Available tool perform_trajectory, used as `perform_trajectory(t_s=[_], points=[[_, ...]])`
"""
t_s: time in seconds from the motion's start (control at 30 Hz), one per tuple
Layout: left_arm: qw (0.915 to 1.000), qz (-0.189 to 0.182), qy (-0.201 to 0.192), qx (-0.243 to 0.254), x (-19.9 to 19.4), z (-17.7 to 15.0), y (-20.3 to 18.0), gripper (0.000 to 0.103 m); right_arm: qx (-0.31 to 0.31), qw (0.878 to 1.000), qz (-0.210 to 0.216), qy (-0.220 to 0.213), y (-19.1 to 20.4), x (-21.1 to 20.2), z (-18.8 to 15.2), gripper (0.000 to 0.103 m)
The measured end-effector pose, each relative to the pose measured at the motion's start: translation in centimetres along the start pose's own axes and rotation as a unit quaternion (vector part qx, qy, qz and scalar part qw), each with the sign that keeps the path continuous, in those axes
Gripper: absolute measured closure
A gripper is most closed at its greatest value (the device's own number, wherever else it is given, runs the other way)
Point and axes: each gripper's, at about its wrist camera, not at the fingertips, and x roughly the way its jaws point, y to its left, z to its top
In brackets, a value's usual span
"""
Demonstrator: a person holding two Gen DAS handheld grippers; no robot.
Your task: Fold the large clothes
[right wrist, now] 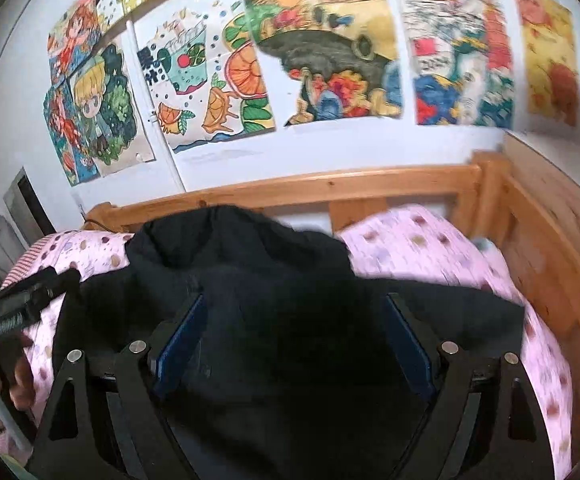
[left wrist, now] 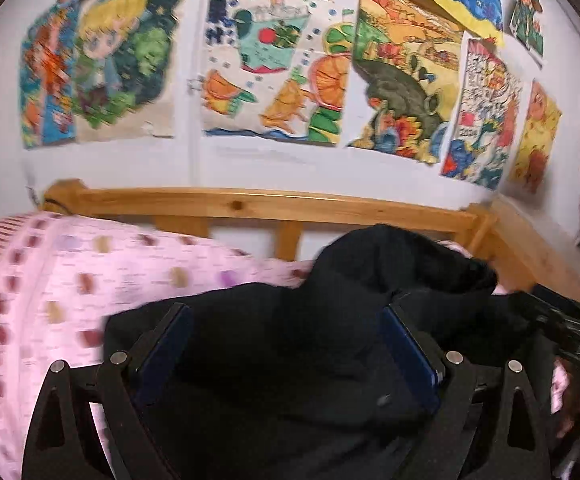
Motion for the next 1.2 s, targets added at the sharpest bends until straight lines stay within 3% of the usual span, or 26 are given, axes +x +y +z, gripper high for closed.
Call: perform_trajectory(t_s=[0.07,0.17,0.27,0.3,0.33,0.37,0.4,0.5,0.53,0.7,0.8,0.87,0.97,1.07,1.2], points=[[0.9999,-0.007,0.008,-0.009,1.6,0.4,-0.2,0.008,-0.021,0.999,-0.024,0.002,0.8,1.7,0.7,0.020],[0.9996,0.016,0.017,-0.015,4.2,0.9,-0.7,0.009,-0.021,0.999,-0.050,0.003,0.9,3.6,1.1,0.020],[0.9990,0.024,-0.004,-0.037,5.2,1.4,-0.6,0.010,-0.011,0.999,-0.053,-0.003,0.6,4.9,0.9,0.042],[0.9989,0.016,-0.010,-0.042,5.4,1.5,-0.7,0.010,-0.010,0.998,-0.055,0.000,0.4,5.0,0.8,0.057],[0.9990,0.009,-0.013,-0.041,5.4,1.5,-0.8,0.016,-0.008,0.998,-0.064,0.002,0.2,5.2,0.4,0.070],[0.9992,0.003,-0.015,-0.037,5.4,1.5,-0.9,0.022,-0.008,0.997,-0.071,-0.002,0.0,5.1,0.1,0.075],[0.9995,-0.010,-0.018,-0.026,5.5,1.4,-1.2,0.037,-0.006,0.997,-0.071,-0.006,-0.4,4.9,0.0,0.084],[0.9994,-0.031,-0.011,-0.011,6.0,1.0,-1.8,0.089,0.022,0.999,-0.044,-0.016,-1.8,4.2,-0.5,0.092],[0.9995,-0.029,-0.011,-0.008,6.0,0.9,-1.9,0.094,0.026,0.999,-0.037,-0.016,-2.1,3.9,-0.8,0.094],[0.9974,-0.061,-0.039,-0.002,3.5,-0.2,-1.3,0.097,0.010,0.999,-0.019,-0.026,-2.1,1.2,-2.6,0.096],[0.9957,-0.083,-0.036,0.023,1.1,-1.6,-1.1,0.098,-0.014,1.000,-0.012,-0.021,-2.1,-1.5,-4.2,0.097],[0.9948,-0.085,-0.019,0.052,0.1,-2.9,-1.2,0.098,-0.039,0.999,-0.016,-0.007,-1.9,-3.0,-5.6,0.097],[0.9921,-0.073,0.038,0.095,0.7,-5.5,-1.5,0.098,-0.066,0.997,-0.030,0.028,-1.9,-3.1,-7.3,0.100],[0.9893,-0.063,0.088,0.098,2.8,-7.1,-1.2,0.098,-0.072,0.995,-0.034,0.064,-2.2,-1.8,-8.6,0.100],[0.9874,-0.046,0.104,0.110,5.4,-8.4,-1.4,0.098,-0.081,0.993,-0.034,0.074,-2.1,-0.2,-9.6,0.100]])
